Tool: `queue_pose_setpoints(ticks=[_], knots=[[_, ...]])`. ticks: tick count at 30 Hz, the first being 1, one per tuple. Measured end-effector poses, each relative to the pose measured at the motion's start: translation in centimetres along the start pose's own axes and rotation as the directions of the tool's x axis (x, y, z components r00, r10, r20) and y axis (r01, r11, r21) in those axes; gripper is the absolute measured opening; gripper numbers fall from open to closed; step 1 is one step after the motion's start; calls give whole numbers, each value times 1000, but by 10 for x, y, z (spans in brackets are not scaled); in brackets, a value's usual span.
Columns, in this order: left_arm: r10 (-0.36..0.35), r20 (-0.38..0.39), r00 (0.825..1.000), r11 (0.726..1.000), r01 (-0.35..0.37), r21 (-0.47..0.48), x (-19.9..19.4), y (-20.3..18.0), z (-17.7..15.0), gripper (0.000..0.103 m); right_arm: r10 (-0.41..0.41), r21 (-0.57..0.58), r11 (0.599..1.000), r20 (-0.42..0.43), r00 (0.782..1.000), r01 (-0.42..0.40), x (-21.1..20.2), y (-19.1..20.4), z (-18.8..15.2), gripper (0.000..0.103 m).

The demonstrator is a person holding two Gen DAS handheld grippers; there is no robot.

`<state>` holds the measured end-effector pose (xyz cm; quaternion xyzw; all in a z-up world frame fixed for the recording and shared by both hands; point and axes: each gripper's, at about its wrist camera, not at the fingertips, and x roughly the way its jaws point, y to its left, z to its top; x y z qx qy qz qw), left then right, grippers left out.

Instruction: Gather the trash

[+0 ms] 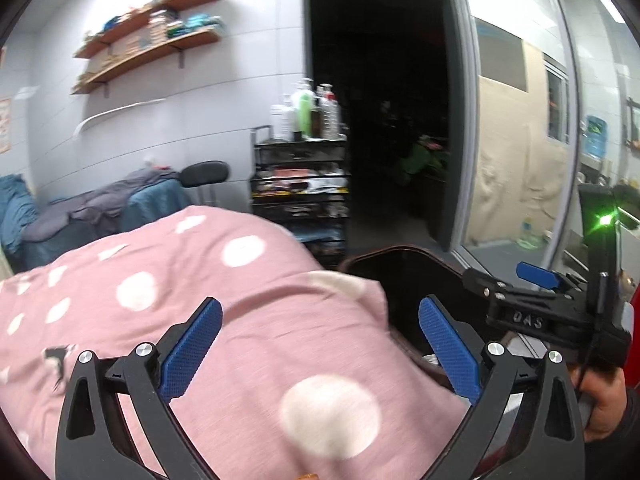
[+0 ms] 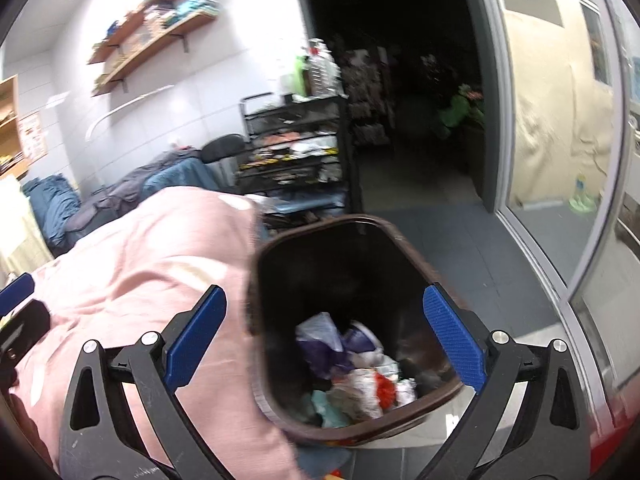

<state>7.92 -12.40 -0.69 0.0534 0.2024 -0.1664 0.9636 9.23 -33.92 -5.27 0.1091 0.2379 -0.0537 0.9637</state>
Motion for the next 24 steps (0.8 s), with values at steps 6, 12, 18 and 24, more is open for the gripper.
queue_pose_setpoints(ticks=[6,12,18,24], knots=[[68,23,997,989,-65,-136,-26,34,-15,98,54,-67,996,41,998,-51,-19,39,-11,97],[175,48,983,972,-165,-169,-48,52,-28,98,106,-145,985,71,992,-94,-40,69,-26,97],[195,64,979,969,-181,-170,-63,55,-39,98,153,-168,976,82,985,-137,-52,91,-32,97],[203,78,976,966,-186,-180,-71,60,-39,98,160,-182,973,89,983,-142,-60,101,-36,97]])
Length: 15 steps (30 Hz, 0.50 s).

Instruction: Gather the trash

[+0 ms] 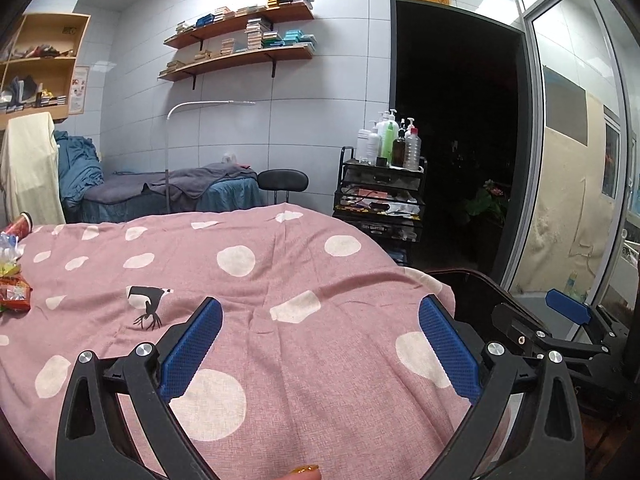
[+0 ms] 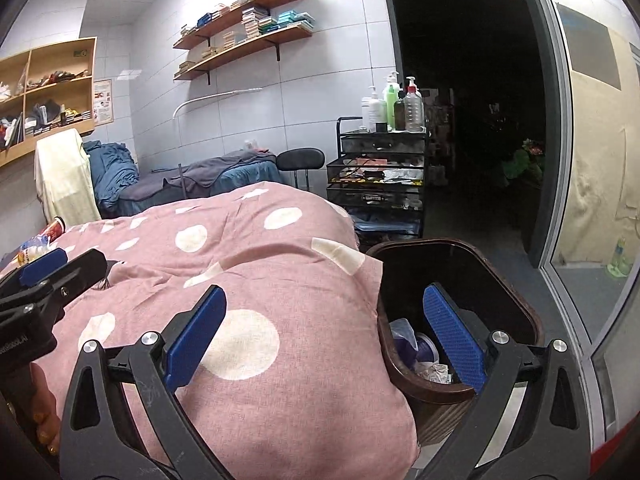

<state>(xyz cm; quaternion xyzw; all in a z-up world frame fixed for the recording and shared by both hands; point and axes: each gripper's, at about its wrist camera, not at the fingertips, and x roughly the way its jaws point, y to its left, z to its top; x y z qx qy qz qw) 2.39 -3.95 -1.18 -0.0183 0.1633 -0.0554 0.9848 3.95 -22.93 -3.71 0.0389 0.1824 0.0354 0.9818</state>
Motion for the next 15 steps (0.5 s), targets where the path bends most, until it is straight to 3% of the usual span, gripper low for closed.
queue_pose_setpoints(ticks=[15], knots=[[0,-7,1000,1000,0,9,-1,1,0,98,-17,20,1000,0,1000,17,-5,-3,1,97]])
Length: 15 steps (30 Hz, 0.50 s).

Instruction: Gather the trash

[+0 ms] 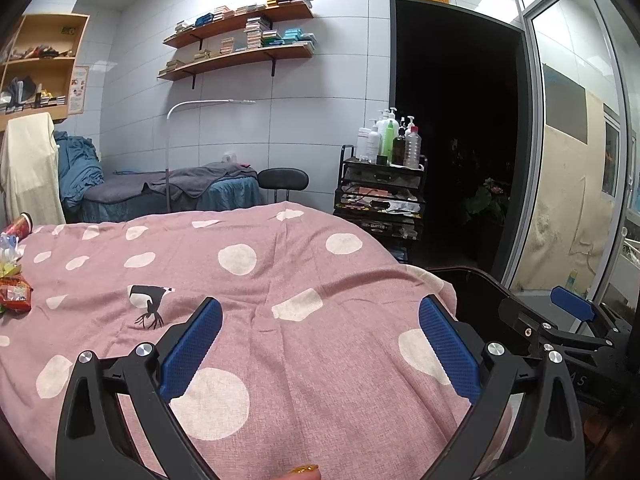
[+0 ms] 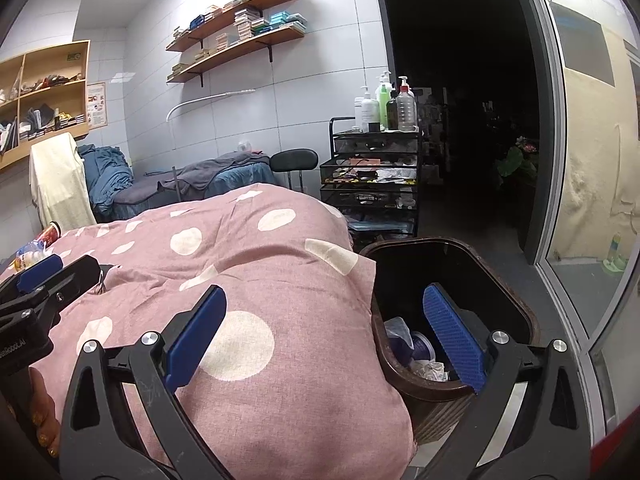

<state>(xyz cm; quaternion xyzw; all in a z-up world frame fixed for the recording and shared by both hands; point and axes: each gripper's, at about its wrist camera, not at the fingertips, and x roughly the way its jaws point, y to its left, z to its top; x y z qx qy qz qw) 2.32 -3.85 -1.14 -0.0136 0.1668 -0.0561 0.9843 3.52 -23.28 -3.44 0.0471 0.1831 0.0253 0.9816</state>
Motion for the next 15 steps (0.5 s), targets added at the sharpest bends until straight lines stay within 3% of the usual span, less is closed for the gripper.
queue_pose_setpoints(ticks=[15], knots=[[-7,-6,1000,1000,8,11,2,-7,0,98,-9,14,1000,2,1000,9,-1,-7,2,97]])
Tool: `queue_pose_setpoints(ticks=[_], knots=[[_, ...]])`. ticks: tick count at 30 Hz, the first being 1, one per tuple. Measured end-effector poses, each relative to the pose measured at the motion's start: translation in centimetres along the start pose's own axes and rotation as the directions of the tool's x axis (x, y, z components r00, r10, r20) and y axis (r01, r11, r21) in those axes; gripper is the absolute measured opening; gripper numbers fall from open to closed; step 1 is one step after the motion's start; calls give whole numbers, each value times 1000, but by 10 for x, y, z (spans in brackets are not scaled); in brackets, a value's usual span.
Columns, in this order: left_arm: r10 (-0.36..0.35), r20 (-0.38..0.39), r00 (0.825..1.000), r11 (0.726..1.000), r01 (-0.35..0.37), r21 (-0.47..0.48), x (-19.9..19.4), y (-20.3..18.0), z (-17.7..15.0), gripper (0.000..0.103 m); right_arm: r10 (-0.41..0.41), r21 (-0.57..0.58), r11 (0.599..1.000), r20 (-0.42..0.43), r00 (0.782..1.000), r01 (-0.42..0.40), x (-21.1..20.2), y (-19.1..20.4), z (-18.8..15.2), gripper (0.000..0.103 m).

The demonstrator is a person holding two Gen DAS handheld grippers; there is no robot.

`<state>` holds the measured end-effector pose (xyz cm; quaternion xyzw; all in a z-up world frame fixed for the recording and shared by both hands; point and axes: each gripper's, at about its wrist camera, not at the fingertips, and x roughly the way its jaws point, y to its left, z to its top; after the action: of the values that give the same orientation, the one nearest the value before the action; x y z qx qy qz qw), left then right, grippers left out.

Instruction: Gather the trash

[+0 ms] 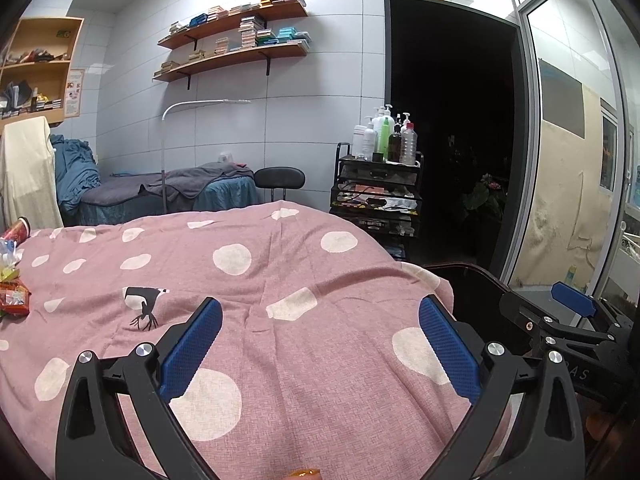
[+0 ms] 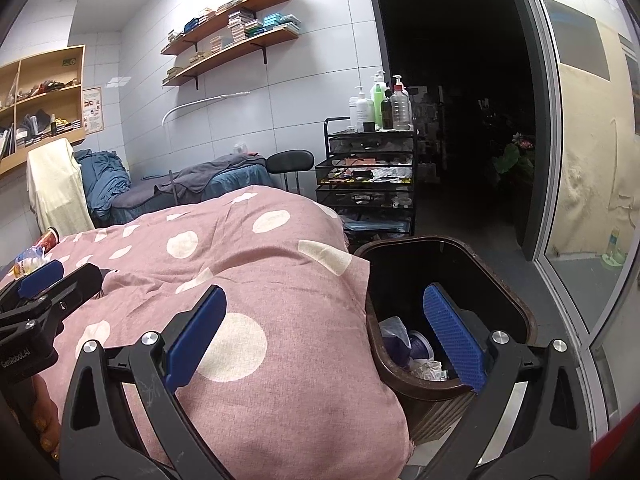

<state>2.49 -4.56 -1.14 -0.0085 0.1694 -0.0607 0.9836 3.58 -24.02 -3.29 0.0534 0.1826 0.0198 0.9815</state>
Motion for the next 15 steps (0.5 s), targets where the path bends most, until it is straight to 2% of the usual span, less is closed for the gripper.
queue_pose_setpoints(ticks=[11,15], knots=[[3,10,1000,1000,-3,3,2,-1,-1,98,1,-3,1000,-6,1000,-1,2,1,1,97],[27,12,1000,999,-27,17,4,-1,-2,98,2,-3,1000,-7,1000,-2,3,1,1,97]])
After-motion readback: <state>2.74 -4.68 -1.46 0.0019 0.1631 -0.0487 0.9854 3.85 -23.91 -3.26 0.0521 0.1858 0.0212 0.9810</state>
